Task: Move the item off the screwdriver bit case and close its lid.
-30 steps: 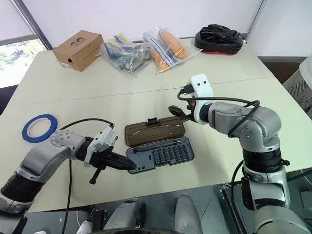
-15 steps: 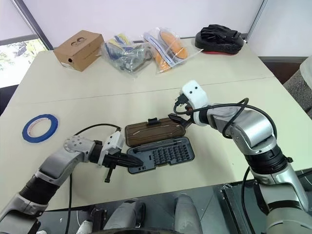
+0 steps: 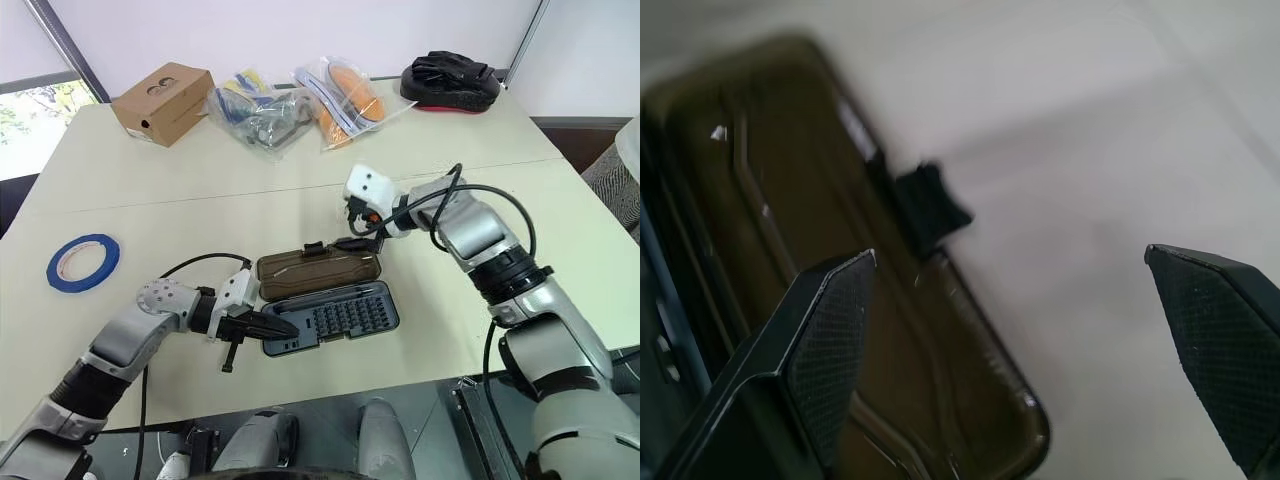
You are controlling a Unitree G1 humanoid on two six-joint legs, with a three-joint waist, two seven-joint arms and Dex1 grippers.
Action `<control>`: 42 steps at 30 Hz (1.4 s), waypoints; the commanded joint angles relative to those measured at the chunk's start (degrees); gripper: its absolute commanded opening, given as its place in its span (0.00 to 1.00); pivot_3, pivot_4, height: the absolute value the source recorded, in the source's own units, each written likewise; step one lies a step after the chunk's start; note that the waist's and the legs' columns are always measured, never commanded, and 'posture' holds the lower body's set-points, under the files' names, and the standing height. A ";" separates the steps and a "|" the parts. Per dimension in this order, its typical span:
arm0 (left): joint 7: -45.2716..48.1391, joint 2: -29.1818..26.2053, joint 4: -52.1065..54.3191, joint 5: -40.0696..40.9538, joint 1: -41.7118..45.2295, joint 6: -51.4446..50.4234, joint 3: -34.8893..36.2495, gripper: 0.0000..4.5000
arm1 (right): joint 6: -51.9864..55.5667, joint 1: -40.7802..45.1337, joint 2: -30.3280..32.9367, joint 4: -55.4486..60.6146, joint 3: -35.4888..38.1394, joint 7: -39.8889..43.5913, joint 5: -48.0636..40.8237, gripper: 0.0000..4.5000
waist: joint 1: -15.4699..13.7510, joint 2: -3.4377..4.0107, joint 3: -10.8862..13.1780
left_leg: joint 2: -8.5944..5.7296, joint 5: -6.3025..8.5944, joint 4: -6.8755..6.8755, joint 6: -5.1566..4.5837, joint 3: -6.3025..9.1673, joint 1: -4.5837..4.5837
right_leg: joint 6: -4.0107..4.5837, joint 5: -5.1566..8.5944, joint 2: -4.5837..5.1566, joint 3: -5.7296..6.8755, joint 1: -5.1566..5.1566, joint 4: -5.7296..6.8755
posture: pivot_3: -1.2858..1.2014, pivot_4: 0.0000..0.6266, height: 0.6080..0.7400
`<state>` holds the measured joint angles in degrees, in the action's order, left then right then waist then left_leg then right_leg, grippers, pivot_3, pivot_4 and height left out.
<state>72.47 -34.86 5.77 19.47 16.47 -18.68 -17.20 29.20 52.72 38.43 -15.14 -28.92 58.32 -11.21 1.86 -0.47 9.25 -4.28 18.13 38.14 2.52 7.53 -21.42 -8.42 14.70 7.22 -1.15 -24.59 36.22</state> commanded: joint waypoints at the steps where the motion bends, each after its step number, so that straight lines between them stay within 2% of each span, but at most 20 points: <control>1: -1.27 -1.07 -0.04 -1.22 -1.39 -0.95 0.24 0.01 | -4.81 1.30 -1.72 -2.54 0.68 2.91 3.24 1.00 | 0.05 0.00 0.00 | 0.00 0.00 0.00 0.00 0.00 0.00 | 0.00 0.00 0.00 0.00 0.00 0.00 | 0.52 0.24 1.00; 12: -2.40 -1.63 2.01 -0.52 -2.84 -2.05 0.69 0.01 | -13.89 5.73 -9.50 -18.96 3.28 4.05 9.89 1.00 | 0.51 0.01 -0.01 | 0.00 -0.02 -0.02 0.04 0.06 0.01 | 0.00 0.00 0.00 0.01 -0.02 0.03 | 0.52 0.24 1.00; 22: -3.47 -1.80 3.09 -0.30 -3.24 -2.47 1.16 0.01 | -19.11 6.52 -11.91 -26.96 4.72 5.53 13.75 1.00 | 0.59 0.02 -0.01 | 0.00 -0.02 -0.02 0.05 0.08 0.01 | 0.00 0.00 0.00 0.02 -0.02 0.03 | 0.52 0.24 1.00; 25: -3.57 -1.95 3.15 -0.26 -3.16 -2.68 1.49 0.00 | -19.54 5.64 -12.13 -26.98 4.84 6.14 14.49 0.82 | 0.64 0.02 -0.01 | 0.00 -0.02 -0.02 0.05 0.08 0.02 | 0.00 0.00 0.00 0.02 -0.02 0.03 | 0.52 0.24 1.00; 32: -4.20 -1.96 2.13 -0.73 -2.60 -2.14 2.27 0.00 | -19.57 3.63 -12.72 -25.88 4.38 7.90 16.05 0.02 | 0.70 0.04 -0.05 | 0.00 -0.06 0.00 0.12 0.06 0.09 | 0.03 -0.02 -0.01 0.01 0.03 0.05 | 0.52 0.24 1.00; 42: -5.47 -1.21 0.92 -0.73 -1.88 -2.23 3.40 0.00 | -18.75 0.63 -12.20 -20.47 4.43 10.47 17.71 0.01 | 0.63 0.10 -0.17 | 0.05 -0.08 -0.01 0.15 0.09 0.23 | 0.06 -0.03 -0.09 0.00 0.15 0.09 | 0.52 0.24 1.00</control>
<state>68.38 -35.77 7.89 19.52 14.39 -20.57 -14.66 9.48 54.83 26.27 -36.23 -23.56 67.61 5.59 2.49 -0.37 9.09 -4.23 18.05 38.13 2.67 7.63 -21.19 -8.36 14.67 7.13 -1.15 -24.43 36.30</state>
